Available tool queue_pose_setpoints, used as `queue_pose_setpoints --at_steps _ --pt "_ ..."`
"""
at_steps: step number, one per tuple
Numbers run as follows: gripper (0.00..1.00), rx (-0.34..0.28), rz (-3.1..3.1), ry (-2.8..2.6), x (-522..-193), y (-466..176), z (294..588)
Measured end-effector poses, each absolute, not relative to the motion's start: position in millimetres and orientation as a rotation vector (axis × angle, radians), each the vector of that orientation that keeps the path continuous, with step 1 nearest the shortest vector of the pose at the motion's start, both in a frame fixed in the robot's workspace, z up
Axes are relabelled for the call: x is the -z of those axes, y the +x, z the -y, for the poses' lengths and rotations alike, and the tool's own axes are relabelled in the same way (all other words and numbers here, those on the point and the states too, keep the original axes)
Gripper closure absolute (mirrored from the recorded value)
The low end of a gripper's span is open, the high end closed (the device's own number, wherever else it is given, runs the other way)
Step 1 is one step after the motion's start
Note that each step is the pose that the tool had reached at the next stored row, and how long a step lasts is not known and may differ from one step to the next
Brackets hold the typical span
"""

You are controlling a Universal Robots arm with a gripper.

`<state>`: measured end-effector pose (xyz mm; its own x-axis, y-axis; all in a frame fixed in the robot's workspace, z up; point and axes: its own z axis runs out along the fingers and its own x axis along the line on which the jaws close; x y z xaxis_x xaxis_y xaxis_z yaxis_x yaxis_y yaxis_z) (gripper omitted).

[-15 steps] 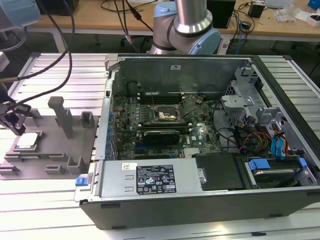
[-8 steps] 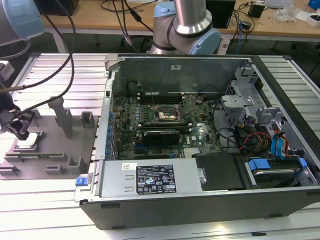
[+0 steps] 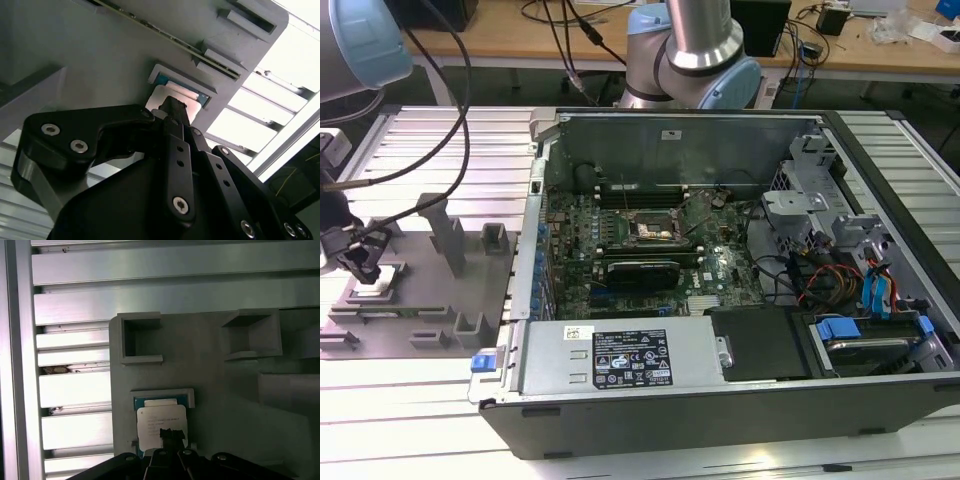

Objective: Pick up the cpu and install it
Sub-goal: 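Pick up the cpu and move it towards the insertion slot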

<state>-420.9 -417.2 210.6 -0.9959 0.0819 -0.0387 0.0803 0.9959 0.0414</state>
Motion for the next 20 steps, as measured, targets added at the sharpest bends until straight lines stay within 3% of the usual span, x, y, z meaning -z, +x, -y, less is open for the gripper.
queue_pose_setpoints --at_steps 1,3,4,8,9,11,20 --pt "0.89 -0.062 -3.098 0.126 -211 -421 417" --pt "0.76 -0.062 -3.098 0.126 -211 -421 417" --pt "0.76 -0.062 -3.098 0.126 -211 -421 417" --pt "0.52 -0.062 -3.098 0.126 -210 -421 417" --pt "0.52 -0.062 -3.098 0.125 -210 -421 417" --pt "0.34 -0.062 -3.098 0.125 -210 -421 417" --pt "0.34 -0.072 -3.098 0.125 -200 -423 413"
